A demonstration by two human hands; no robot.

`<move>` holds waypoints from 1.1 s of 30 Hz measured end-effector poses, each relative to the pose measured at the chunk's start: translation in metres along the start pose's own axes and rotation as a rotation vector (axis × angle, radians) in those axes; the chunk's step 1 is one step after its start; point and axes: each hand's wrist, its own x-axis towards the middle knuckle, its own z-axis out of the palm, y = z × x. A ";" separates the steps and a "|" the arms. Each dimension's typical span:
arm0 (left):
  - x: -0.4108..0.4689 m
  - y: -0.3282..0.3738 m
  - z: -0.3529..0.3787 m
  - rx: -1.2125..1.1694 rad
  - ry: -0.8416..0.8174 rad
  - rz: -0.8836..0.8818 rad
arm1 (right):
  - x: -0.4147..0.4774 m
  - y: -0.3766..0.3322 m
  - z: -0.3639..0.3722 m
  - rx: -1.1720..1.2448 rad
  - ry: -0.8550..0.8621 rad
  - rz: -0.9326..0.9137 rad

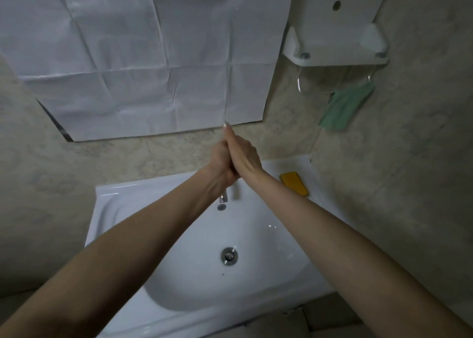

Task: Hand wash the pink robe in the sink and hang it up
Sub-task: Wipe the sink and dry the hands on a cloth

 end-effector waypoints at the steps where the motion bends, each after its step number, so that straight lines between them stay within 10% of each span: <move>1: 0.011 0.000 0.007 0.238 -0.012 0.047 | 0.001 0.000 -0.002 -0.035 -0.017 0.002; 3: 0.001 0.008 0.019 0.799 -0.062 -0.009 | 0.002 0.001 -0.003 -0.029 -0.047 0.020; 7: 0.017 0.001 0.022 0.609 0.131 -0.097 | 0.005 0.004 0.001 0.062 -0.058 0.044; 10: 0.024 -0.004 0.015 0.176 0.287 -0.113 | 0.005 0.003 0.003 -0.049 -0.128 0.017; 13: 0.006 -0.009 0.007 -0.946 0.106 -0.151 | 0.010 0.006 -0.005 -0.107 -0.181 0.007; 16: 0.013 -0.036 -0.010 -1.418 0.172 -0.169 | 0.022 0.021 -0.021 -0.042 -0.161 0.087; 22: 0.019 -0.048 -0.019 -1.371 0.248 -0.215 | 0.024 0.052 -0.033 -0.029 -0.269 0.116; 29: 0.004 -0.046 -0.025 -0.984 -0.261 0.064 | 0.013 0.056 -0.015 0.579 -0.659 0.211; 33: -0.003 -0.053 -0.032 -0.859 -0.427 0.137 | 0.014 0.064 -0.006 0.720 -0.571 0.229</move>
